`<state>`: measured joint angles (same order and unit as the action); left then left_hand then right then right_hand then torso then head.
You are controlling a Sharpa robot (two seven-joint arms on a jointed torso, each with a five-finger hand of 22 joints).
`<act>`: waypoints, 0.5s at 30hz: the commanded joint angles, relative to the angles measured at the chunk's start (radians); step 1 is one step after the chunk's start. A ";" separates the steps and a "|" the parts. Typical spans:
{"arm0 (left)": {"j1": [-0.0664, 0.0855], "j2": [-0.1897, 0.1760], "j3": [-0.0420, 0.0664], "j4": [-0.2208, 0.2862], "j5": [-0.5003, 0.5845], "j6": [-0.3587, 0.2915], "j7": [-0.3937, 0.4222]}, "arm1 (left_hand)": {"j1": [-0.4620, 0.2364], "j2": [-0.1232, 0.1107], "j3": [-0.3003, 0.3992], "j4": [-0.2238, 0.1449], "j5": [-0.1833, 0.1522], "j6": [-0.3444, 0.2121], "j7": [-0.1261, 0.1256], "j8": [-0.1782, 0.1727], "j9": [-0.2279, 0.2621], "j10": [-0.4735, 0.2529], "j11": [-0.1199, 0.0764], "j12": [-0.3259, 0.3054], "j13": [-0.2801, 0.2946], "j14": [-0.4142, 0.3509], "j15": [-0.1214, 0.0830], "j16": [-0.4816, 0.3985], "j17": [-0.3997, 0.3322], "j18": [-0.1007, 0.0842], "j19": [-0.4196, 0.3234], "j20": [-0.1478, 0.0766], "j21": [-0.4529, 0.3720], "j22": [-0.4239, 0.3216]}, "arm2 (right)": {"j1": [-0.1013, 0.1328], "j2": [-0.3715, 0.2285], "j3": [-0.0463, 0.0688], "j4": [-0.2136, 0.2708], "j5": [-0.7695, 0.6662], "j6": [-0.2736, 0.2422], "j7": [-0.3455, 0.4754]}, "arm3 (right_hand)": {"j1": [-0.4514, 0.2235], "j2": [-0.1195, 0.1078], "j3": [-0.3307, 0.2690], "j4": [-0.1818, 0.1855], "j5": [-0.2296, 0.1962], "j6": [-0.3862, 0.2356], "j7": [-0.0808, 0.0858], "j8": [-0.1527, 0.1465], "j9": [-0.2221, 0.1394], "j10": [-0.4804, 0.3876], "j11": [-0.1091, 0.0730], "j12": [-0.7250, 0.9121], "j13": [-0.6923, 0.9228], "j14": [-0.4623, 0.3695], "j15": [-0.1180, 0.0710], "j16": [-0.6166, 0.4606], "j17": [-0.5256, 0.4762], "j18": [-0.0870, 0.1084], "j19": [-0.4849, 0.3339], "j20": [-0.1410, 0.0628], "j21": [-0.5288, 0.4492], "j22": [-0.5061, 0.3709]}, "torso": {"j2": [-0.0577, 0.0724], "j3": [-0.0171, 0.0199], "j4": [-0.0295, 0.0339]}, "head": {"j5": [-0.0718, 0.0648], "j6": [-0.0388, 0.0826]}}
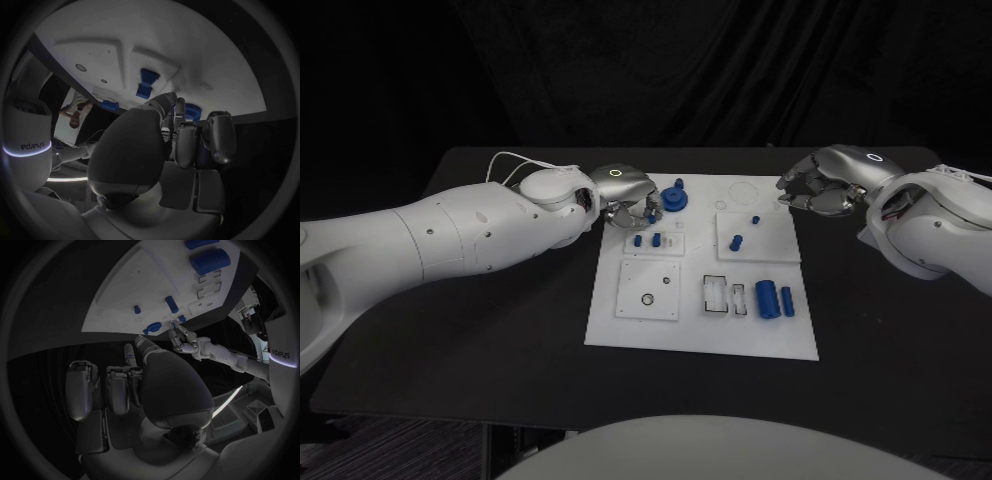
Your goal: Assemble the parts on the task board
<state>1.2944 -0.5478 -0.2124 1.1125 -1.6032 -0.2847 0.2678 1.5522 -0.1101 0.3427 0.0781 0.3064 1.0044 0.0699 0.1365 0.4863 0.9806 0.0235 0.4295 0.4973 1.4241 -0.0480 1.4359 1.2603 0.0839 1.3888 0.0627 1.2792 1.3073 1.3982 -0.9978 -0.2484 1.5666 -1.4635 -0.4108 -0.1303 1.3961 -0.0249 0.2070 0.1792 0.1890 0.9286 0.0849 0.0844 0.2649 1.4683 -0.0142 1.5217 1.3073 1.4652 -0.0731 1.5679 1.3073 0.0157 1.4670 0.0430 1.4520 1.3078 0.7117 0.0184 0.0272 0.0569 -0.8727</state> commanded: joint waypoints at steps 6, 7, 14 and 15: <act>-0.005 -0.001 0.000 -0.008 -0.004 0.016 -0.001 | -0.006 -0.012 0.010 -0.008 -0.048 -0.143 -0.057 -0.076 -0.044 -0.019 0.007 -0.037 -0.006 -0.015 0.008 -0.013 -0.012 -0.012 -0.017 0.007 -0.017 0.168 | -0.002 -0.001 0.001 0.000 -0.002 0.003 -0.011 | -0.001 0.011 0.000 -0.007 0.004 0.008 0.001 -0.003 -0.001 0.051 0.004 -0.004 0.192 0.106 0.004 0.003 0.263 0.016 0.036 0.001 -0.003 0.221 | 0.000 0.0013 0.0005 | -0.001 0.000; -0.005 -0.002 0.000 -0.008 -0.004 0.015 -0.001 | -0.008 -0.014 0.010 -0.007 -0.053 -0.159 -0.063 -0.076 -0.050 -0.025 0.009 -0.042 -0.007 -0.017 0.009 -0.014 -0.014 -0.012 -0.018 0.008 -0.019 0.167 | -0.002 -0.001 0.001 0.000 -0.002 0.003 -0.011 | -0.001 0.011 0.000 -0.007 0.004 0.009 0.001 -0.003 -0.001 0.051 0.004 -0.003 0.193 0.106 0.004 0.003 0.263 0.016 0.036 0.001 -0.003 0.221 | 0.000 0.0015 0.0005 | -0.001 0.000; -0.005 -0.012 0.000 -0.012 -0.004 -0.009 -0.004 | -0.020 -0.024 0.009 0.003 -0.076 -0.258 -0.097 -0.076 -0.096 -0.065 0.020 -0.079 -0.014 -0.026 0.017 -0.021 -0.025 -0.009 -0.027 0.017 -0.032 0.164 | -0.002 -0.001 0.001 0.000 -0.002 0.003 -0.012 | -0.001 0.012 0.000 -0.008 0.004 0.010 0.001 -0.002 0.000 0.051 0.004 -0.003 0.193 0.106 0.004 0.003 0.263 0.016 0.036 0.001 -0.003 0.221 | 0.000 0.0011 0.0003 | -0.001 0.000; -0.005 -0.015 0.000 -0.012 -0.004 -0.017 -0.003 | -0.020 -0.024 0.008 0.004 -0.077 -0.264 -0.099 -0.076 -0.100 -0.069 0.020 -0.081 -0.014 -0.027 0.018 -0.021 -0.026 -0.009 -0.028 0.017 -0.034 0.163 | -0.002 -0.002 0.001 0.000 -0.002 0.003 -0.012 | -0.001 0.012 0.000 -0.008 0.004 0.010 0.001 -0.002 0.000 0.051 0.004 -0.003 0.193 0.106 0.004 0.003 0.263 0.016 0.036 0.001 -0.003 0.221 | 0.000 0.0008 0.0006 | -0.002 0.000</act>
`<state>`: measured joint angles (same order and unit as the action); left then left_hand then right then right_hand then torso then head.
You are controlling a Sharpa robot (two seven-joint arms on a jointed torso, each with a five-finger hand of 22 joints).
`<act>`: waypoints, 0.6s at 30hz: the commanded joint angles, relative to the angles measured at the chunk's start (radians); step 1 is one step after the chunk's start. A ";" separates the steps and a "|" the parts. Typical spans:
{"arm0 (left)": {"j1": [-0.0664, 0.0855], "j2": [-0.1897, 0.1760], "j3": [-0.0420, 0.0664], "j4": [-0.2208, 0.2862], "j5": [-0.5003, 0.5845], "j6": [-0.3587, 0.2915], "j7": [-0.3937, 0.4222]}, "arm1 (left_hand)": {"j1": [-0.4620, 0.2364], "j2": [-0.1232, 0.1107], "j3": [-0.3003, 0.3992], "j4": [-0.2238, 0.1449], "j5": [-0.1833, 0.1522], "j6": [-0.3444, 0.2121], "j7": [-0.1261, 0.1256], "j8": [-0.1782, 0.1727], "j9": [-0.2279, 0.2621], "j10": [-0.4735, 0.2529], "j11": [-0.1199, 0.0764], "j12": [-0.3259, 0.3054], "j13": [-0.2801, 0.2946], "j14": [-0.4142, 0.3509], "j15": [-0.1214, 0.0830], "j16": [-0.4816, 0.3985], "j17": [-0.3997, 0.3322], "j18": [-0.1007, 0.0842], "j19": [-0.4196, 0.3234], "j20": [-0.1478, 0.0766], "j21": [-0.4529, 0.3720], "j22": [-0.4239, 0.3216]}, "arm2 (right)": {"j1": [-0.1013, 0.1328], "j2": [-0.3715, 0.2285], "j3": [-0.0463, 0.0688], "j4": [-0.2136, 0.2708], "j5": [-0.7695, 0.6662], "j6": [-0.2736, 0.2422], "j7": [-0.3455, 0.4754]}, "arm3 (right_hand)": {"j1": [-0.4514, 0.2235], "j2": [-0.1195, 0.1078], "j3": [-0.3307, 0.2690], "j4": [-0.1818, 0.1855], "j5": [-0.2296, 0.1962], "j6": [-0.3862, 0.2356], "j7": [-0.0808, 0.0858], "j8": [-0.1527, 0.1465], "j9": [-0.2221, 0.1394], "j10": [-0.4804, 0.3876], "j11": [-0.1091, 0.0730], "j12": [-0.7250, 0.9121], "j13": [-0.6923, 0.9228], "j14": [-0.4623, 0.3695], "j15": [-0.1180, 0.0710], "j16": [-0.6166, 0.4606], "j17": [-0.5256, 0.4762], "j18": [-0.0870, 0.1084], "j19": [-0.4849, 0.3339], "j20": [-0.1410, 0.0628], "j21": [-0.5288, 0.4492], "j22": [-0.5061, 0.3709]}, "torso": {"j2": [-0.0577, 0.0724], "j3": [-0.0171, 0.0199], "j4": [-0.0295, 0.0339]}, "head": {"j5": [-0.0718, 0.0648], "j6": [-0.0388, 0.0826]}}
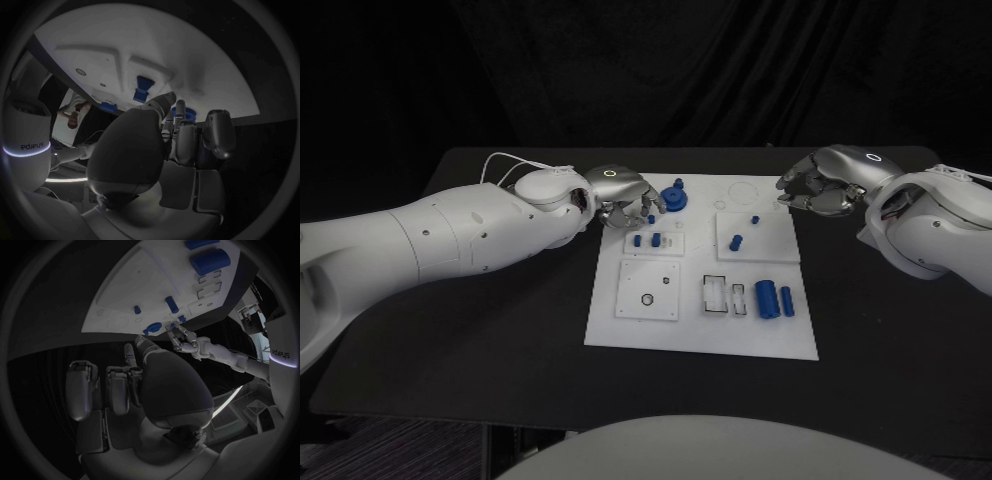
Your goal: Assemble the parts on the task board
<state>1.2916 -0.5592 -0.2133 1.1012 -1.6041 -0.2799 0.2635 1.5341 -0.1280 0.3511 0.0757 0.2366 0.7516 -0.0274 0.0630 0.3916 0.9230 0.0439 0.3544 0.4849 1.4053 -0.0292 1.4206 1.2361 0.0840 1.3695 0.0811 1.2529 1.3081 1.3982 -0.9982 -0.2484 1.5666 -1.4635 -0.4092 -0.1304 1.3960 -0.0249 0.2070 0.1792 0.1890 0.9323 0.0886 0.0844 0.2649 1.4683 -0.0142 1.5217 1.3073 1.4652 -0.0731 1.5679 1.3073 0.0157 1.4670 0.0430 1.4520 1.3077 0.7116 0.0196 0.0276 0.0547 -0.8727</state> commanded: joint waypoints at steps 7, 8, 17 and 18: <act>-0.002 -0.032 0.001 0.005 -0.003 -0.119 0.014 | 0.000 -0.007 -0.001 0.007 -0.009 -0.021 -0.010 0.000 -0.013 -0.022 -0.002 -0.012 -0.002 -0.026 0.000 -0.021 -0.029 -0.003 -0.025 0.000 -0.032 0.155 | -0.002 -0.003 0.001 0.001 -0.002 0.001 -0.011 | -0.001 0.012 0.001 -0.009 0.004 0.009 -0.003 -0.001 0.000 0.050 0.004 -0.004 0.191 0.106 0.004 0.003 0.263 0.016 0.036 0.001 -0.004 0.221 | 0.000 -0.0009 0.0017 | -0.003 0.000; -0.002 -0.039 0.001 0.007 -0.003 -0.141 0.018 | 0.000 -0.007 -0.001 0.007 -0.008 -0.021 -0.010 0.000 -0.013 -0.022 -0.002 -0.012 -0.002 -0.027 0.000 -0.023 -0.032 -0.003 -0.027 0.001 -0.035 0.155 | -0.002 -0.004 0.001 0.001 -0.002 0.001 -0.011 | -0.001 0.012 0.001 -0.009 0.004 0.009 -0.003 -0.001 0.000 0.050 0.004 -0.004 0.191 0.106 0.004 0.003 0.263 0.016 0.036 0.001 -0.004 0.221 | 0.000 -0.0010 0.0019 | -0.004 0.000; -0.002 -0.168 0.001 0.082 0.023 -0.408 0.078 | -0.072 -0.008 0.003 0.091 0.010 0.032 0.012 0.006 -0.047 -0.203 -0.004 0.014 0.031 -0.723 0.034 -0.568 -0.571 0.063 -0.631 0.026 -0.665 0.004 | -0.001 -0.016 0.001 0.011 -0.002 -0.003 -0.012 | 0.008 0.003 0.011 -0.032 0.004 0.082 -0.002 0.026 0.016 -0.084 0.008 -0.147 0.029 0.102 0.008 -0.006 0.252 0.024 0.017 0.003 -0.038 0.210 | 0.001 -0.0012 0.0015 | -0.006 0.000; -0.002 -0.188 0.001 0.098 0.059 -0.432 0.102 | -0.096 -0.005 -0.006 0.116 0.010 0.029 0.016 0.003 -0.056 -0.240 -0.005 0.029 0.037 -0.767 0.035 -0.621 -0.591 0.063 -0.686 0.023 -0.710 -0.006 | 0.000 -0.019 0.001 0.014 -0.002 -0.005 -0.012 | 0.009 -0.003 0.015 -0.036 0.003 0.079 -0.002 0.021 0.018 -0.142 0.010 -0.212 -0.033 0.100 0.009 -0.011 0.245 0.026 0.012 0.005 -0.048 0.207 | 0.001 -0.0010 0.0012 | -0.008 0.000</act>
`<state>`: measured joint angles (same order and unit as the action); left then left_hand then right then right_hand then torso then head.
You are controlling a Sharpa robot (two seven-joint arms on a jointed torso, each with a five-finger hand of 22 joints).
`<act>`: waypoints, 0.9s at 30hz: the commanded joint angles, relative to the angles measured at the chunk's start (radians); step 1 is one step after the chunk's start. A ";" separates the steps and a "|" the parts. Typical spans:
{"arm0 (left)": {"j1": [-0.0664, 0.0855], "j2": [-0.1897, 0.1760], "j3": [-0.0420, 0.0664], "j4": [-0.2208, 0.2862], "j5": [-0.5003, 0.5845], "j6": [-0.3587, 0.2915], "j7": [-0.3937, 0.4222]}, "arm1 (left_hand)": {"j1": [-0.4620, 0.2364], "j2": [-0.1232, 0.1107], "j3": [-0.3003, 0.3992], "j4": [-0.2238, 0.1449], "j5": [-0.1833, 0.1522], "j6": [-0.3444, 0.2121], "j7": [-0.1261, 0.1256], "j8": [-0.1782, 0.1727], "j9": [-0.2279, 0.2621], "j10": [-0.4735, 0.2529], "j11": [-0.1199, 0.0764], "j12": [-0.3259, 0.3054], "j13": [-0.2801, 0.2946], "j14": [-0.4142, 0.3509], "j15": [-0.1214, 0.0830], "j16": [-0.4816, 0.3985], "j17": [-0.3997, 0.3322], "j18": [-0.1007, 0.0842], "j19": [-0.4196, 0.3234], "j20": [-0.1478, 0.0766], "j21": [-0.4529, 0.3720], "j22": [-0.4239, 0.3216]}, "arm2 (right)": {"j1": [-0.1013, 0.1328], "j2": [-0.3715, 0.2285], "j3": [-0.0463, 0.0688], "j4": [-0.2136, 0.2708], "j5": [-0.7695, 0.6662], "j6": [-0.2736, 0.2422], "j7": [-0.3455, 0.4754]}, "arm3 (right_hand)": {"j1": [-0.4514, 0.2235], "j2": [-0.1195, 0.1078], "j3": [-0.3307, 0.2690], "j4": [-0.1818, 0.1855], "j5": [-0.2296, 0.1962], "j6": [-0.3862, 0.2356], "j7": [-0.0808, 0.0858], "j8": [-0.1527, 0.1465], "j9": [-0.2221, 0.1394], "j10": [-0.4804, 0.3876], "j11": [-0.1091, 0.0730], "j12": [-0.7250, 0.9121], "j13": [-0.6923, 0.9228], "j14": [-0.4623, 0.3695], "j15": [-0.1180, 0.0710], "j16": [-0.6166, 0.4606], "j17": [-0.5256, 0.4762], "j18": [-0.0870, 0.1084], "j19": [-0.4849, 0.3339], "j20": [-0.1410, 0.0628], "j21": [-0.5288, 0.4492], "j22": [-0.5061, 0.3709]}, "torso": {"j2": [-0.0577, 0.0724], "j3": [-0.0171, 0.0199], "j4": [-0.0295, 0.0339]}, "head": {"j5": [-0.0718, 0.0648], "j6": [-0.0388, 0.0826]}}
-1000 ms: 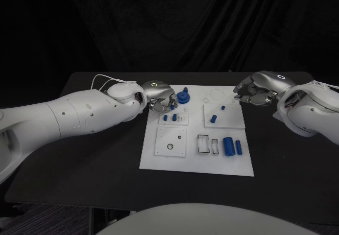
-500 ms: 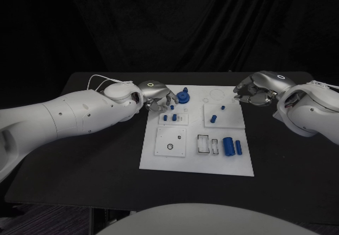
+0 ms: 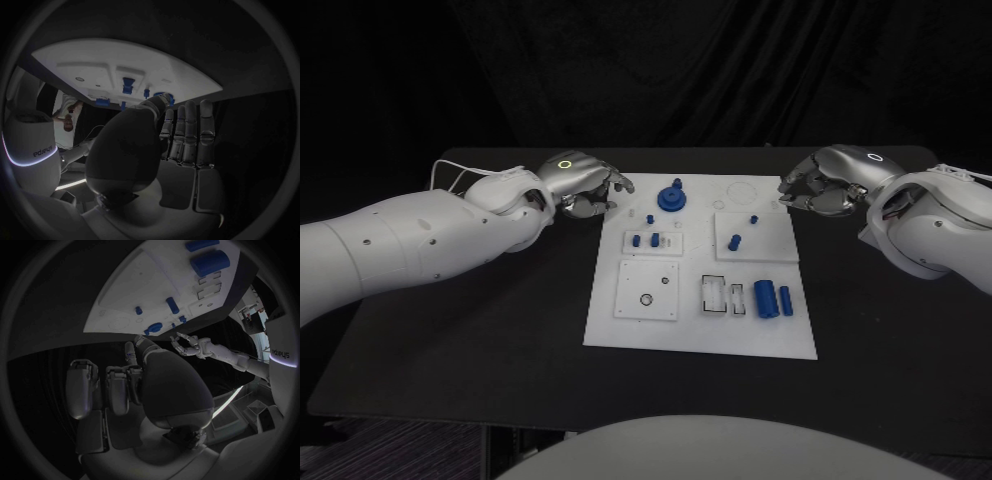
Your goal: Assemble the parts on the task board
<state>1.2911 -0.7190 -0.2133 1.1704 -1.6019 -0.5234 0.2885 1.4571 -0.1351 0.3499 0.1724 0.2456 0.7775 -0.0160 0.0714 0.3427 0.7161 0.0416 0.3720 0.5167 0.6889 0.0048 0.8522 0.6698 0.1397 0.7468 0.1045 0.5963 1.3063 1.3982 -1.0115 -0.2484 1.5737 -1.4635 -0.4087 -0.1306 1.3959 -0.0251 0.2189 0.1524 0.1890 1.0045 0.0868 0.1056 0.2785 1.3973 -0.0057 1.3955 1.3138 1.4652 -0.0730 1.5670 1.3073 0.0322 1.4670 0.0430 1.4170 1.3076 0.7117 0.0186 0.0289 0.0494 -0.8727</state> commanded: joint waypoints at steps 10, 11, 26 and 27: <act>-0.002 -0.181 0.000 0.174 0.581 -0.145 0.358 | -0.140 0.056 -0.199 0.126 0.086 -0.059 0.049 -0.005 -0.097 -0.452 -0.039 -0.140 -0.283 -0.581 -0.017 -0.765 -0.515 0.028 -0.573 -0.013 -0.534 -0.387 | 0.017 0.018 0.001 0.007 -0.041 0.078 -0.038 | 0.027 -0.064 0.070 -0.040 0.003 -0.037 0.009 -0.018 0.062 -0.677 0.088 -0.755 -0.604 -0.017 0.079 -0.185 0.033 0.065 -0.159 0.061 -0.299 0.123 | 0.002 -0.0016 -0.0016 | -0.023 0.000; -0.002 -0.190 0.000 0.185 0.631 -0.120 0.374 | -0.153 0.064 -0.217 0.123 0.083 -0.093 0.043 -0.009 -0.112 -0.487 -0.049 -0.168 -0.315 -0.605 -0.022 -0.788 -0.546 0.033 -0.599 -0.014 -0.545 -0.475 | 0.017 0.022 0.001 0.004 -0.053 0.086 -0.038 | 0.027 -0.068 0.071 -0.044 0.003 -0.045 0.004 -0.021 0.065 -0.697 0.098 -0.777 -0.622 -0.025 0.086 -0.193 0.021 0.068 -0.169 0.066 -0.315 0.119 | 0.003 -0.0016 -0.0033 | -0.023 0.000; -0.045 -0.225 0.000 0.269 1.257 0.302 0.534 | -0.144 0.226 -0.508 0.120 0.083 -0.481 -0.034 -0.039 -0.305 -0.691 -0.122 -0.365 -0.510 -0.689 0.007 -0.852 -0.670 0.036 -0.715 0.013 -0.567 -1.003 | 0.003 0.055 0.001 -0.032 -0.212 0.141 -0.006 | 0.016 -0.084 0.082 -0.068 0.002 -0.139 -0.005 -0.039 0.035 -0.729 0.120 -0.929 -0.836 -0.047 0.089 -0.207 -0.029 0.072 -0.166 0.080 -0.343 0.123 | 0.007 -0.0148 0.0163 | -0.057 0.000; -0.047 -0.225 0.000 0.270 1.262 0.309 0.536 | -0.142 0.227 -0.509 0.120 0.083 -0.484 -0.035 -0.040 -0.306 -0.692 -0.122 -0.365 -0.510 -0.689 0.008 -0.852 -0.670 0.036 -0.715 0.014 -0.567 -1.004 | 0.002 0.056 0.001 -0.034 -0.213 0.144 -0.005 | 0.016 -0.085 0.081 -0.068 0.002 -0.139 -0.004 -0.039 0.034 -0.729 0.120 -0.931 -0.840 -0.047 0.089 -0.207 -0.030 0.072 -0.166 0.081 -0.344 0.123 | 0.007 -0.0167 0.0194 | -0.061 0.000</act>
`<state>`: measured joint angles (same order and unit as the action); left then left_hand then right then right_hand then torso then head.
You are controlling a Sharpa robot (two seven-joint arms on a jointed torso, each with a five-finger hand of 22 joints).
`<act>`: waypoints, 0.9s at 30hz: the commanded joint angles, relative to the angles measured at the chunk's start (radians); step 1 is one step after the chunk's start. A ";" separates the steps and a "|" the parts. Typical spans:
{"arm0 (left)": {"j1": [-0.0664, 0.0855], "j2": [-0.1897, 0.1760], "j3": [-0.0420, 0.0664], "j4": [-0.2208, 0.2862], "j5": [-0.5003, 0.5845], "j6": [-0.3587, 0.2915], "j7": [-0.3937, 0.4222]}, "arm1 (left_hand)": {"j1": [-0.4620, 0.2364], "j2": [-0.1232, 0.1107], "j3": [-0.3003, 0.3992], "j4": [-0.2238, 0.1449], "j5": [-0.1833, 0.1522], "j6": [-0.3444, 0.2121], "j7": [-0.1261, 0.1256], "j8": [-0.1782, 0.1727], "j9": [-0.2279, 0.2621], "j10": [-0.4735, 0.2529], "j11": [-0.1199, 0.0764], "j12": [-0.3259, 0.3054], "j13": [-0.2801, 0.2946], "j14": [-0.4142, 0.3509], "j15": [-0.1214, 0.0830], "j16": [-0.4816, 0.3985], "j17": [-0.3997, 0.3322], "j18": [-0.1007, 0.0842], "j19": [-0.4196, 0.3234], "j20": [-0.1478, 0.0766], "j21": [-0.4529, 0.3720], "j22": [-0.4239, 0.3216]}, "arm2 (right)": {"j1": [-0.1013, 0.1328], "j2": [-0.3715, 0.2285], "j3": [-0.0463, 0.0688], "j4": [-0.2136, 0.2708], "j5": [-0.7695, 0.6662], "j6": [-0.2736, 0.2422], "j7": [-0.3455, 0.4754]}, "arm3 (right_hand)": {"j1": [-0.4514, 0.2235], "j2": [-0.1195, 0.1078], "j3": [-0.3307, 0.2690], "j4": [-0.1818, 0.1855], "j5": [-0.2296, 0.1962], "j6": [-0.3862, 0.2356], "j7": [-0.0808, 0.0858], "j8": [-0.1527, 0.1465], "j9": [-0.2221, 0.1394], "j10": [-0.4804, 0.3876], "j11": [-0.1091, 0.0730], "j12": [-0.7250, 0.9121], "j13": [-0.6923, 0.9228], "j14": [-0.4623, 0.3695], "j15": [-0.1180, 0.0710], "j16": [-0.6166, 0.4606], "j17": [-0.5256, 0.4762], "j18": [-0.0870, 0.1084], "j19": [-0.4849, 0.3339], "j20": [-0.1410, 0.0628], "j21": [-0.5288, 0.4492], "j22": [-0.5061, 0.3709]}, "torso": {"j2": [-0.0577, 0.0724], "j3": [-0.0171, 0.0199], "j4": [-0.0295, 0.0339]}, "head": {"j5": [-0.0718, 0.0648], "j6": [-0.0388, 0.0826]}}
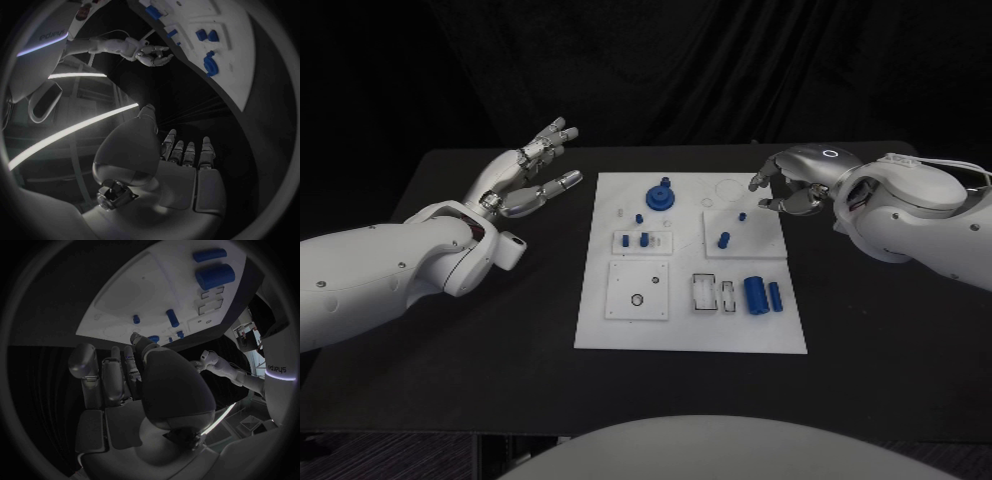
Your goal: Assemble the parts on the task board
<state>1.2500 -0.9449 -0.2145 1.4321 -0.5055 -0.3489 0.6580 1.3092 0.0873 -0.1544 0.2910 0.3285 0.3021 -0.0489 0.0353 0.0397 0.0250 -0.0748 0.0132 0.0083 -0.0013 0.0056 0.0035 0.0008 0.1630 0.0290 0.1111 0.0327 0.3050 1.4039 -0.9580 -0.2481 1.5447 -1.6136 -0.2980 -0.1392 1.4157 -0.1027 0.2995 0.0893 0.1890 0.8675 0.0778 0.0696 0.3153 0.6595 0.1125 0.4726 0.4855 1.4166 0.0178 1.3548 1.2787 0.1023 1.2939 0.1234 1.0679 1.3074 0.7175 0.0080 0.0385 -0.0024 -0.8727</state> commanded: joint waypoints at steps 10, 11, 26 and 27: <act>-0.022 -0.009 0.001 0.039 0.192 0.192 0.179 | 0.032 0.024 -0.035 0.001 -0.001 -0.083 -0.035 -0.010 -0.013 -0.012 0.013 -0.010 -0.005 0.001 0.026 -0.004 -0.001 0.014 0.006 0.028 -0.003 -0.024 | -0.017 0.015 0.001 -0.034 -0.072 0.044 0.028 | -0.017 -0.011 -0.006 0.006 0.002 0.012 0.018 0.000 -0.018 0.065 -0.003 -0.032 -0.077 0.011 -0.007 0.016 -0.001 -0.003 0.030 -0.003 0.027 0.132 | 0.005 -0.0269 0.0285 | -0.032 0.000; -0.023 -0.010 0.001 0.041 0.195 0.194 0.180 | 0.034 0.026 -0.039 0.001 0.000 -0.092 -0.041 -0.010 -0.014 -0.013 0.017 -0.010 -0.005 0.001 0.027 -0.004 -0.001 0.014 0.007 0.030 -0.003 -0.027 | -0.018 0.016 0.001 -0.035 -0.072 0.044 0.029 | -0.022 -0.012 -0.008 0.010 0.002 0.012 0.019 -0.001 -0.020 0.071 -0.004 -0.035 -0.084 0.012 -0.007 0.016 -0.001 -0.004 0.032 -0.004 0.028 0.132 | 0.007 -0.0298 0.0300 | -0.034 0.000; -0.026 -0.020 0.001 0.067 0.253 0.226 0.179 | 0.061 0.036 -0.070 0.001 0.000 -0.182 -0.135 -0.018 -0.021 -0.019 0.032 -0.012 -0.007 0.001 0.052 -0.004 -0.001 0.014 0.014 0.054 -0.002 -0.051 | -0.028 0.019 0.001 -0.036 -0.073 0.045 0.042 | -0.029 -0.015 -0.014 0.026 0.003 0.004 0.027 -0.004 -0.034 0.123 -0.011 -0.048 -0.125 0.016 -0.012 0.019 -0.006 -0.007 0.046 -0.008 0.041 0.137 | 0.008 -0.0492 0.0403 | -0.043 0.000; -0.026 -0.021 0.001 0.068 0.254 0.229 0.179 | 0.061 0.036 -0.070 0.001 0.000 -0.182 -0.135 -0.018 -0.021 -0.019 0.031 -0.012 -0.007 0.001 0.052 -0.004 -0.001 0.014 0.014 0.054 -0.002 -0.052 | -0.028 0.019 0.001 -0.036 -0.073 0.046 0.042 | -0.029 -0.015 -0.014 0.026 0.003 0.004 0.027 -0.004 -0.034 0.123 -0.011 -0.048 -0.125 0.016 -0.012 0.019 -0.006 -0.007 0.046 -0.008 0.041 0.137 | 0.008 -0.0480 0.0386 | -0.041 0.000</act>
<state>1.2248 -0.9658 -0.2143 1.4955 -0.2765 -0.1506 0.6748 1.3647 0.1238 -0.2178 0.2912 0.3279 0.1248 -0.1824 0.0231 0.0196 0.0070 -0.0462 0.0067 0.0027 0.0003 0.0539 0.0036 0.0014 0.1626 0.0418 0.1595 0.0328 0.2539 1.3787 -0.9372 -0.2481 1.5069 -1.6758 -0.2587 -0.1045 1.3932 -0.1145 0.2870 0.1077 0.1890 0.8749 0.1029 0.0697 0.2821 0.7743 0.1023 0.4291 0.3618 1.4293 0.0054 1.3706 1.2738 0.1020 1.3332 0.1125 1.1035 1.3081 0.7262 -0.0384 0.0769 -0.0448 -0.8728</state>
